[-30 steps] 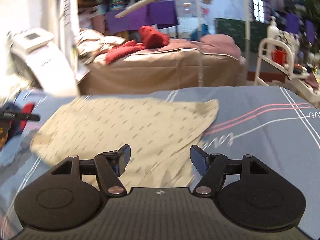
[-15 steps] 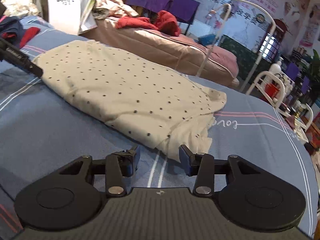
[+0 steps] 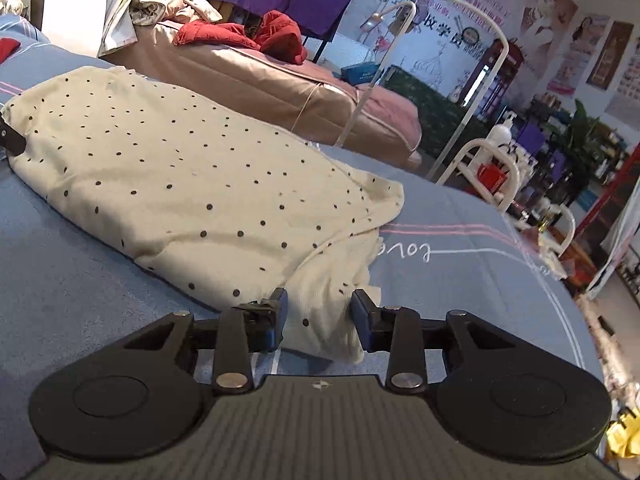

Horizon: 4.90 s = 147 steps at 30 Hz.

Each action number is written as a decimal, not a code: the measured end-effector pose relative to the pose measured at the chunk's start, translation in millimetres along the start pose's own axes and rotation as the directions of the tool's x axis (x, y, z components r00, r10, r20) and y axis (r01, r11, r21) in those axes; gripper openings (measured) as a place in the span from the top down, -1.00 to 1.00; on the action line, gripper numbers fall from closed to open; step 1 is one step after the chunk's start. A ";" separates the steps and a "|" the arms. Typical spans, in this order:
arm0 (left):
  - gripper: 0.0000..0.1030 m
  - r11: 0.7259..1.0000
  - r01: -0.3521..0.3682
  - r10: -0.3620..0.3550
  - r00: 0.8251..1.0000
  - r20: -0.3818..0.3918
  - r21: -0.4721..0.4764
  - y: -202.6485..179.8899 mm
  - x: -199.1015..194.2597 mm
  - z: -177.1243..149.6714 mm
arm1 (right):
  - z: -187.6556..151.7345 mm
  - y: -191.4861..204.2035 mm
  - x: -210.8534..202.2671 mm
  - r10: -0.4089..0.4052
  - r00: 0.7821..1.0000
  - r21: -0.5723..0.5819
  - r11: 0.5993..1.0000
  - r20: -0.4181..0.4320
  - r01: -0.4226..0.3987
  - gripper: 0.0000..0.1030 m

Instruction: Fold small clothes

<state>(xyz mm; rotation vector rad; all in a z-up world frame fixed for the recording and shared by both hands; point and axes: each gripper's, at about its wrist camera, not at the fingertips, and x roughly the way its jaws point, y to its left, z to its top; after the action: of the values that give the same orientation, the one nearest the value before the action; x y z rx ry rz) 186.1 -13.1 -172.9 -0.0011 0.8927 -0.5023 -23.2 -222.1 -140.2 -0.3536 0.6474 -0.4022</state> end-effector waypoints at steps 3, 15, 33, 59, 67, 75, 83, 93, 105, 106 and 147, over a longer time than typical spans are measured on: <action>0.48 1.000 0.001 -0.001 1.000 -0.007 -0.005 0.8 1.3 0.9 | -2.8 1.7 10.5 -0.025 0.998 -0.023 0.999 -0.061 0.024 -0.16; 0.61 0.995 -0.028 0.031 0.999 -0.025 0.093 11.4 -13.3 1.7 | -38.1 -74.7 -1.5 0.099 0.985 0.289 0.956 -0.141 -0.055 0.92; -0.22 0.992 -0.109 0.110 0.994 -0.019 0.070 25.0 -32.3 3.2 | -27.0 -78.7 16.5 0.319 0.948 0.465 0.839 -0.004 -0.280 -0.85; -0.41 0.957 -0.088 0.103 0.994 -0.040 0.275 -65.8 -52.5 3.0 | -54.9 -147.9 32.8 0.413 0.911 0.709 0.647 -0.015 -0.282 -0.71; -0.58 0.693 0.056 -0.051 0.998 -0.030 0.719 -209.8 -38.0 -48.6 | -27.4 -160.9 54.7 0.488 0.872 0.763 0.550 0.037 -0.340 -1.00; -0.59 0.304 -0.004 -0.134 0.990 0.048 0.953 -329.0 -2.0 -101.5 | -32.6 -170.5 57.6 0.498 0.866 0.758 0.554 0.028 -0.343 -1.00; -0.35 0.271 -0.067 -0.097 0.991 0.097 0.960 -382.1 40.9 -99.3 | -49.2 -191.8 57.8 0.489 0.872 0.768 0.554 0.014 -0.323 -1.00; 0.57 0.794 0.324 -0.268 0.946 -0.182 0.515 -320.0 56.5 -13.4 | -28.9 -195.7 83.8 0.519 0.851 0.768 0.515 0.074 -0.381 -1.00; 0.63 0.863 0.371 -0.323 0.927 -0.193 0.341 -279.6 57.2 6.8 | -5.0 -173.8 190.0 0.687 0.714 0.949 0.117 0.136 -0.293 -1.00; 0.63 0.860 0.374 -0.322 0.926 -0.199 0.348 -281.2 59.7 4.0 | -2.8 -171.5 191.3 0.688 0.713 0.951 0.115 0.133 -0.288 -1.00; 0.79 0.872 0.483 -0.488 0.868 -0.092 -0.074 -227.4 65.6 9.7 | 58.6 -156.2 190.1 0.665 0.747 0.916 0.305 -0.008 -0.262 0.79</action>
<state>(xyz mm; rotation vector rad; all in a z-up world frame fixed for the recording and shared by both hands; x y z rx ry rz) 132.2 -243.7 -168.7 -0.2529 1.0140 -0.9602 113.5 -434.3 -124.9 0.9936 0.8113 -0.1652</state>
